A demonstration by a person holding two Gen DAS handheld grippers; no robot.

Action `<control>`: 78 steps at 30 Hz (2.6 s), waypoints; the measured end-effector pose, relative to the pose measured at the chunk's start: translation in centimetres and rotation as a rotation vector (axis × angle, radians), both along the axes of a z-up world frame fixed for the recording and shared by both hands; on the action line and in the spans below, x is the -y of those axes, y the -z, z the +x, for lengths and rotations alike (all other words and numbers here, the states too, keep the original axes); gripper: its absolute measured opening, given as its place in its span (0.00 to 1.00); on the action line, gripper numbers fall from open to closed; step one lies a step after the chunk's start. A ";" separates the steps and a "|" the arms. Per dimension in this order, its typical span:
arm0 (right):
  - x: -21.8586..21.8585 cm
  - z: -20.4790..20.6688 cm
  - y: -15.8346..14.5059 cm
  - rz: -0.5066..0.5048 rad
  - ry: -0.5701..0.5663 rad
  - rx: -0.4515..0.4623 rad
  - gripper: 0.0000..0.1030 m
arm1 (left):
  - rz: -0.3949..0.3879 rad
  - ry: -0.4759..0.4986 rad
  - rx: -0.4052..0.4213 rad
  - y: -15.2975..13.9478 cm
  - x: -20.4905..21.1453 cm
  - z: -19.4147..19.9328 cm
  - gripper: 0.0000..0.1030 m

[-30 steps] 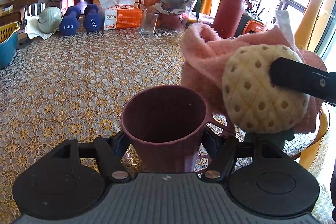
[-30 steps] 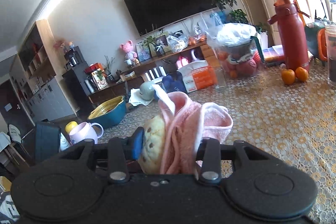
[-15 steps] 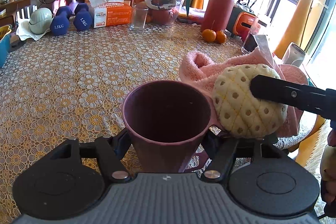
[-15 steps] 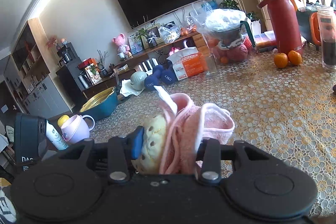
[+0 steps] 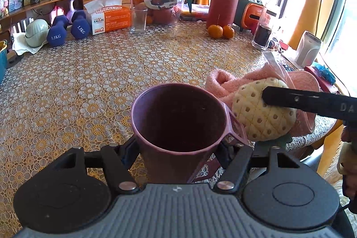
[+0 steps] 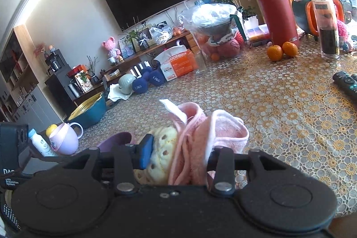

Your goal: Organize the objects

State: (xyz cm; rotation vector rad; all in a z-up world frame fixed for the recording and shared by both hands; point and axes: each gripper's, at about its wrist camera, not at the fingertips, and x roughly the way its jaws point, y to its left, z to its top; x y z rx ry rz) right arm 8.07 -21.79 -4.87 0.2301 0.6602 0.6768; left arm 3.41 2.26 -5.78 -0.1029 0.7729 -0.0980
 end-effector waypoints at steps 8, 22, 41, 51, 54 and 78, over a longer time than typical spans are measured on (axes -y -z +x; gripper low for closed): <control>0.8 2.4 0.2 0.006 0.001 -0.026 0.39 | 0.071 0.050 0.035 0.0 -0.3 0.4 0.66; -4.6 6.4 -0.9 0.202 -0.207 -0.091 0.39 | 0.003 0.079 0.077 0.8 -4.0 2.0 0.66; -9.1 7.5 2.5 -0.044 -0.197 -0.041 0.23 | -0.058 0.083 0.116 1.4 -5.1 1.3 0.66; -7.2 6.8 2.4 -0.201 -0.176 0.055 0.27 | -0.069 0.114 0.120 1.4 -5.7 0.6 0.66; -5.8 6.9 1.9 -0.137 -0.195 0.023 0.29 | -0.066 0.131 0.124 1.4 -5.9 0.4 0.66; -11.3 9.8 4.2 -0.125 -0.262 -0.161 0.41 | 0.014 0.152 0.124 1.5 -5.5 -0.4 0.64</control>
